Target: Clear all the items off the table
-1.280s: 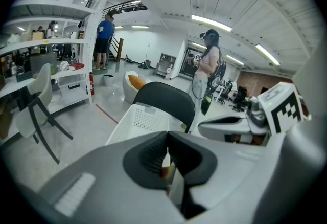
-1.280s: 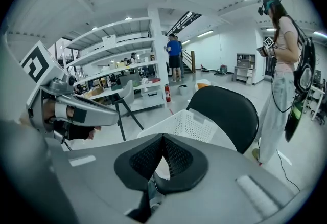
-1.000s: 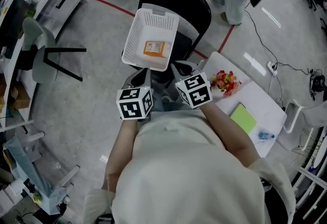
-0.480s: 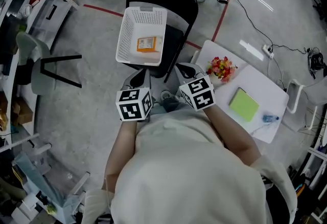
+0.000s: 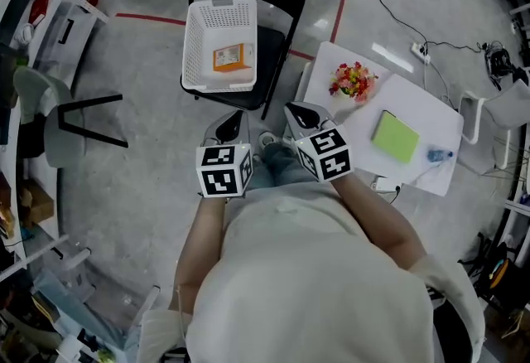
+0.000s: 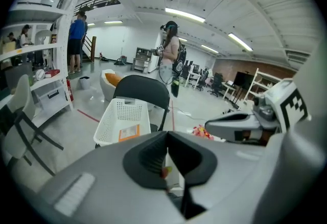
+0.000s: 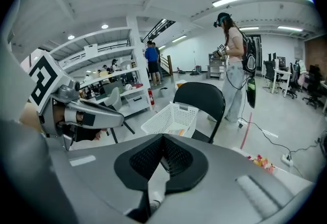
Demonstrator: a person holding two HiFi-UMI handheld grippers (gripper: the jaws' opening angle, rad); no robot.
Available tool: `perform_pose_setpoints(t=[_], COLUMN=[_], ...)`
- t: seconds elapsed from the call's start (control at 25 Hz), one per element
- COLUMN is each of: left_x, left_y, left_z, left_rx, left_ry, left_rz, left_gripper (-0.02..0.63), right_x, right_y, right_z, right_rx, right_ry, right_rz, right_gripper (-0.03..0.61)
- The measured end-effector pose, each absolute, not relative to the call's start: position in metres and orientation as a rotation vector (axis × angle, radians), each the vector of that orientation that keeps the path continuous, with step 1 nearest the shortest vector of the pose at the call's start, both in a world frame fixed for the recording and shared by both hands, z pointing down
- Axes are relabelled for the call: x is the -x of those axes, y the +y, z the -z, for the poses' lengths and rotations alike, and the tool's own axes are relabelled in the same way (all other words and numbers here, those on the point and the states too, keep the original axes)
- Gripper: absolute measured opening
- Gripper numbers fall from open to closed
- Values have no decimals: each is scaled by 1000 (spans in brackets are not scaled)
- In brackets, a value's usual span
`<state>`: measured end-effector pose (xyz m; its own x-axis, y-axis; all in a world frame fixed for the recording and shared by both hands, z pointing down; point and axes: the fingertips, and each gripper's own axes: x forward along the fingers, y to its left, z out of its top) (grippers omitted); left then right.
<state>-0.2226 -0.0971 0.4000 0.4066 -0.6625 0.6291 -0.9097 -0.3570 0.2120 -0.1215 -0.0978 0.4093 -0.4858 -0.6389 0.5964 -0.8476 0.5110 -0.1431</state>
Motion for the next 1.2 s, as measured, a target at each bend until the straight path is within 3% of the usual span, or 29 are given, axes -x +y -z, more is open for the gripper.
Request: perform_pose_setpoints(t=[0.84, 1.2], left_x=[190, 177], left_y=[-45, -50], left_z=[-424, -434], left_rx=[-2271, -2273], left_ry=[-1041, -966], left_rz=[-671, -692], left_gripper=[9, 9], right_x=[81, 44], right_y=[-15, -15], right_z=[-432, -456], right_rx=[-1557, -1736], right_ry=[-2043, -1894], right_rz=[-719, -868], right_gripper=[0, 49])
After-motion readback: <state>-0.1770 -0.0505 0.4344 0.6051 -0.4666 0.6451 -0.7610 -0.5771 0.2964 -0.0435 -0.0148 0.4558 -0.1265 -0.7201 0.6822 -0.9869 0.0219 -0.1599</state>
